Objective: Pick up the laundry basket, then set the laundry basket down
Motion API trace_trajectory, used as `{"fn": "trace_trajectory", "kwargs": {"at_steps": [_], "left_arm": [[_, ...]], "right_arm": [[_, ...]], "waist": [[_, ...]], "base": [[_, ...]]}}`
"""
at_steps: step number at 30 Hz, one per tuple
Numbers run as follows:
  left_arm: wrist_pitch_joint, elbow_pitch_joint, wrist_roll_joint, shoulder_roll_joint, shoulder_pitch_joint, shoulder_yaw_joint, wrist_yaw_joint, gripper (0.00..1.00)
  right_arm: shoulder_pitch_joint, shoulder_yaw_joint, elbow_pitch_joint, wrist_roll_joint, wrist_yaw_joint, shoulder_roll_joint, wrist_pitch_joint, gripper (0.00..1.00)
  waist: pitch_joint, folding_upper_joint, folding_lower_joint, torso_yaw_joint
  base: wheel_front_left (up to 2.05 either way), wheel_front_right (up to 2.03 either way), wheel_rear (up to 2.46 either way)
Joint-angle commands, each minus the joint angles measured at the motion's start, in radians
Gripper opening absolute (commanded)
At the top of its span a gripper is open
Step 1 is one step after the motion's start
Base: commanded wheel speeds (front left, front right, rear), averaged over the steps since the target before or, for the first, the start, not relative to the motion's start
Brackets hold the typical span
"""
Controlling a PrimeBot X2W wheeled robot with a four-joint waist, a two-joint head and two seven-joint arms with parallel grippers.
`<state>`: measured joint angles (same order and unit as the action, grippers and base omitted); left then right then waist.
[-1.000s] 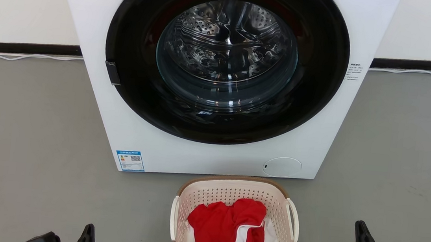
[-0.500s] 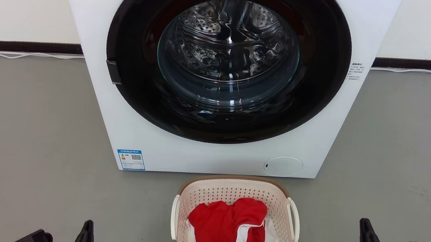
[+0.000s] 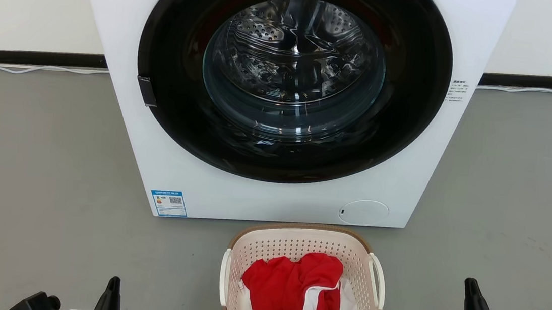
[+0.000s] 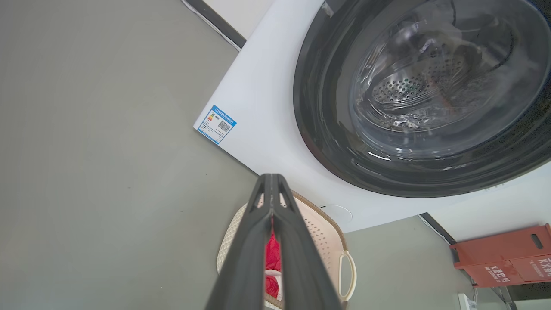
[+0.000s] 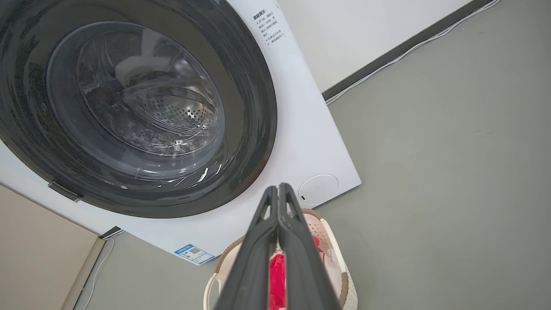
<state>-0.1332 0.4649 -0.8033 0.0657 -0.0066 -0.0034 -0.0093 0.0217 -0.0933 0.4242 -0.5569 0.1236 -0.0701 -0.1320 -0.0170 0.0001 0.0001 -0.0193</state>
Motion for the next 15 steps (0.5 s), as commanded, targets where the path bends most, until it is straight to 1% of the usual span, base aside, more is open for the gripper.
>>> {"fn": "trace_trajectory", "kwargs": {"at_steps": [1, 15], "left_arm": [[0.004, -0.033, -0.023, 0.006, -0.049, 0.017, -0.009, 0.00], [0.045, -0.065, -0.155, 0.002, -0.058, 0.035, -0.028, 0.00]], "right_arm": [[0.041, 0.003, -0.036, -0.032, 0.002, -0.006, 0.009, 0.00], [0.049, -0.001, -0.061, -0.205, 0.003, -0.002, 0.049, 0.00]], "waist": [[0.000, -0.0001, -0.0001, 0.000], [0.004, -0.0001, -0.0001, 0.004]], "base": [[0.00, 0.00, 0.00], [0.00, 0.00, 0.00]]}}
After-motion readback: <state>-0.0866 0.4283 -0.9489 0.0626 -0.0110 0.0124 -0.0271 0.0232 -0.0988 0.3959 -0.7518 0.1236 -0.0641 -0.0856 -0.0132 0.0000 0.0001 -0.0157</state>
